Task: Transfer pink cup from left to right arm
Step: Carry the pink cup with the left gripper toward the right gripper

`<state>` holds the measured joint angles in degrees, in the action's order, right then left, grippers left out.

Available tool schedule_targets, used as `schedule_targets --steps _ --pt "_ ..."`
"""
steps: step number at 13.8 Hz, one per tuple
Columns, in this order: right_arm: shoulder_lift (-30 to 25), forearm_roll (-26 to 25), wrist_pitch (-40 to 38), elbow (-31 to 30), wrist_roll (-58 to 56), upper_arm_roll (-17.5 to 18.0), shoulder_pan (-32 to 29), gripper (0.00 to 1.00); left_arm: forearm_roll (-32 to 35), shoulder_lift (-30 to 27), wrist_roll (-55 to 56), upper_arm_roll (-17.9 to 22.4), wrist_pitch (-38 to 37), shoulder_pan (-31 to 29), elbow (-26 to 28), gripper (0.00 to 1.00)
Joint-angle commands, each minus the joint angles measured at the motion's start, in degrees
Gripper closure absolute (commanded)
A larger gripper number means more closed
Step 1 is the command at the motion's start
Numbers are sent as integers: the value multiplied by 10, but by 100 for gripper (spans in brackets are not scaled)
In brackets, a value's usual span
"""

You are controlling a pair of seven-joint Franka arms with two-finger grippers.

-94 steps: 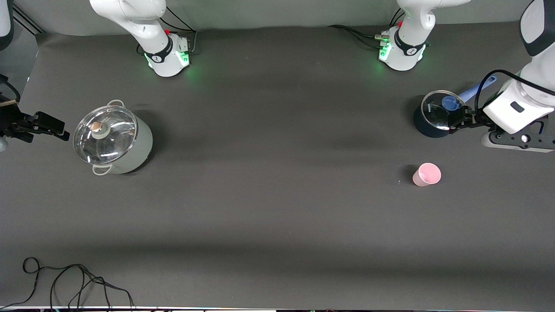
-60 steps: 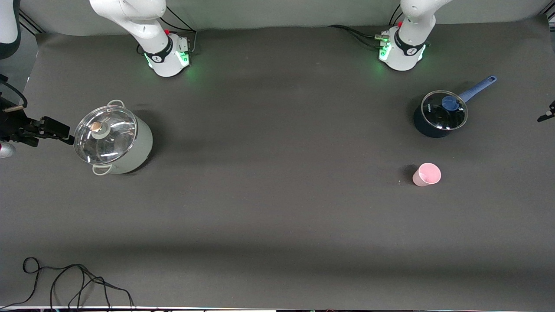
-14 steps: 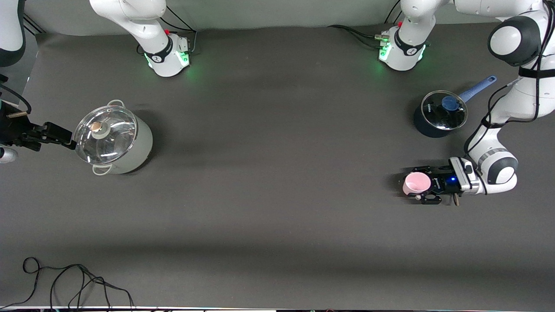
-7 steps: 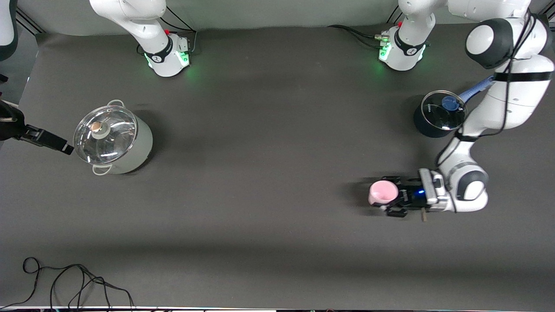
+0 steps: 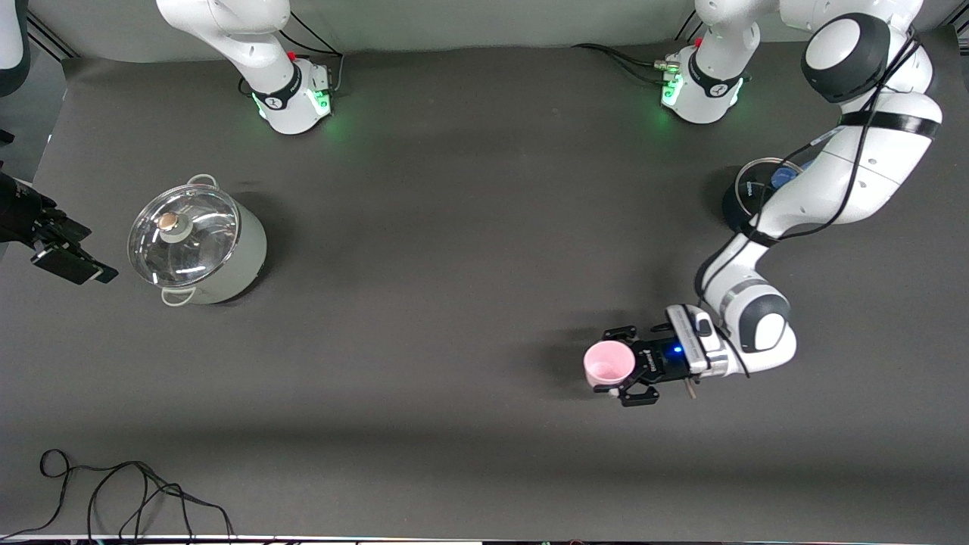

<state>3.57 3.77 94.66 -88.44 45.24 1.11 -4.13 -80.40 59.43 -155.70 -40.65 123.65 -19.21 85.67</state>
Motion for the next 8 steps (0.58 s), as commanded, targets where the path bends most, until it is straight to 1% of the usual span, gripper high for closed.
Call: schedule_targets --steps 1,5,8 --pt "0 7 -4 9 20 -1 3 0 -48 -5 -20 -58 96 12 6 100" --pt "5 7 -3 10 21 -1 4 0 -109 -5 -20 -138 242 37 3 100" --pt "9 7 -3 17 23 -1 18 0 -123 -5 11 -176 321 63 -11 100"
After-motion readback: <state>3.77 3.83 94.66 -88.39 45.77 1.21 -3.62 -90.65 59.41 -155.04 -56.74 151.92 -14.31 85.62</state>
